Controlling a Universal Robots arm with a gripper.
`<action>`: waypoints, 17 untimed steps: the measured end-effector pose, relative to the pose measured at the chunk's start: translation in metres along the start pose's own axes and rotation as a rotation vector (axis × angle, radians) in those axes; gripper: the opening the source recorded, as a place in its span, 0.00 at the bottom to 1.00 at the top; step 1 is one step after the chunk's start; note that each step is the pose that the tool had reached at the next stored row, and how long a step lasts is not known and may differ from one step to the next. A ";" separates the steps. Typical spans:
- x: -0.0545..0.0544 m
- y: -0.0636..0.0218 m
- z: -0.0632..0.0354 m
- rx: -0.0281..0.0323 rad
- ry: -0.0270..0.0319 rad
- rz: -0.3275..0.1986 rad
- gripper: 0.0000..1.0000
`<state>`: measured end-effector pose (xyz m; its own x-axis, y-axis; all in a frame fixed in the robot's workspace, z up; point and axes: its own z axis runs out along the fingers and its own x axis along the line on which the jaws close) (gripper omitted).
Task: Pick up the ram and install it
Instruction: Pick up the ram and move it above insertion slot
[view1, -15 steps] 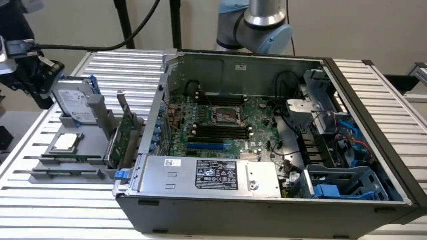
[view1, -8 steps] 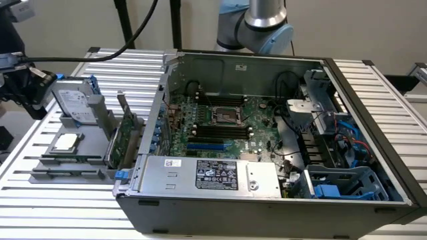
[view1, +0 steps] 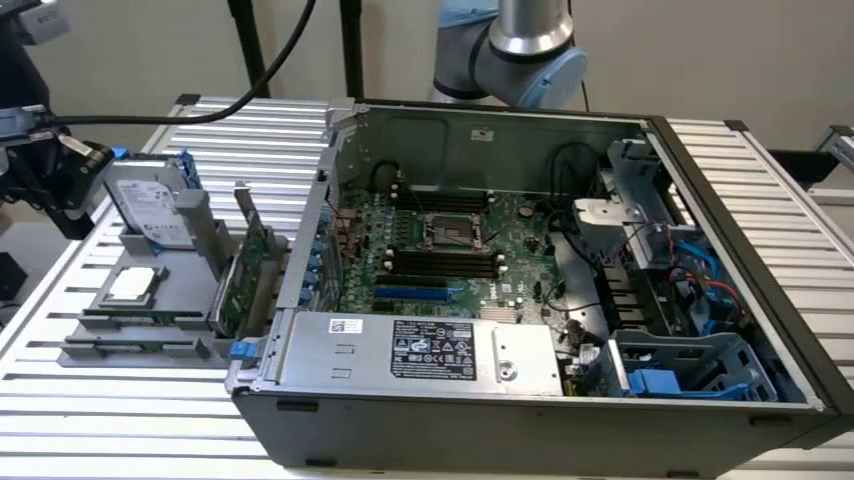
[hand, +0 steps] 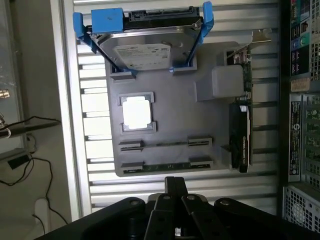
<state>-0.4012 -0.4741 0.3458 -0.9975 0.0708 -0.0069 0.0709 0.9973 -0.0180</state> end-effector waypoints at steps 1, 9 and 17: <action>0.000 0.0000 0.0000 0.0000 0.0000 0.000 0.00; 0.000 0.0000 0.0000 0.0000 0.0000 0.000 0.00; -0.001 0.0000 0.0000 -0.0001 -0.0005 -0.035 0.00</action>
<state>-0.4005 -0.4741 0.3457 -0.9993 0.0360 -0.0067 0.0361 0.9992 -0.0181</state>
